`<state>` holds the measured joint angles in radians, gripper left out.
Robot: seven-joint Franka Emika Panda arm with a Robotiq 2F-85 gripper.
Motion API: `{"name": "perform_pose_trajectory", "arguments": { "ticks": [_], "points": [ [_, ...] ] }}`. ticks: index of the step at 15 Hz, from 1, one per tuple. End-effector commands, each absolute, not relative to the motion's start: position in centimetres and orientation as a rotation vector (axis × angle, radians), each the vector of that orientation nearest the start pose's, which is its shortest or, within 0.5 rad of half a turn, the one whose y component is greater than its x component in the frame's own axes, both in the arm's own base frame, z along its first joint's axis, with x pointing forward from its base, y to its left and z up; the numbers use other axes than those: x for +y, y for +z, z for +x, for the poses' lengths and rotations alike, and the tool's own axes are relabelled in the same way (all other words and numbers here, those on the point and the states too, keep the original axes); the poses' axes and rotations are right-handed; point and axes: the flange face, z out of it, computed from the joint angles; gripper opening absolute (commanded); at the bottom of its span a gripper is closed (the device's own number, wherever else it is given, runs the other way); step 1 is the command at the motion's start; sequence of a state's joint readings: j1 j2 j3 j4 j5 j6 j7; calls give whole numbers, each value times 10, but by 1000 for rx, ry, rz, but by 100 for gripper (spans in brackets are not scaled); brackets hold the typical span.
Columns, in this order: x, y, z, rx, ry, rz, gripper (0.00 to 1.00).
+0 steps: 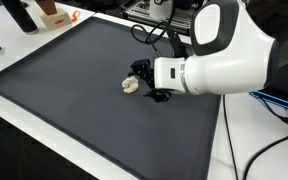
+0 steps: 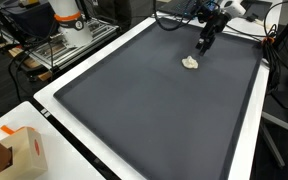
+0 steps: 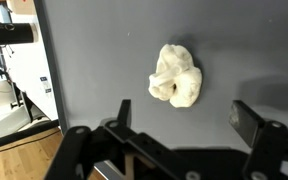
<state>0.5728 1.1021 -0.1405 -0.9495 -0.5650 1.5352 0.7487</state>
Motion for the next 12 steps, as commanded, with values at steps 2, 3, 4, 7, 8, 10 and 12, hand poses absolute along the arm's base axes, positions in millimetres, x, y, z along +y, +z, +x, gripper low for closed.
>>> {"name": "perform_pose_trajectory", "arguments": {
  "ticks": [2,3,4,7,8,10,12],
  "points": [
    [280,188,674,-216,-65,2331,100],
    [278,189,675,-213,-75,2342,100],
    [275,192,676,-221,-86,2359,100],
    [266,201,679,-242,-118,2404,100],
    [264,204,680,-241,-132,2426,100],
    [257,211,683,-258,-147,2464,100],
    [249,220,686,-261,-172,2524,100]
  ]
}}
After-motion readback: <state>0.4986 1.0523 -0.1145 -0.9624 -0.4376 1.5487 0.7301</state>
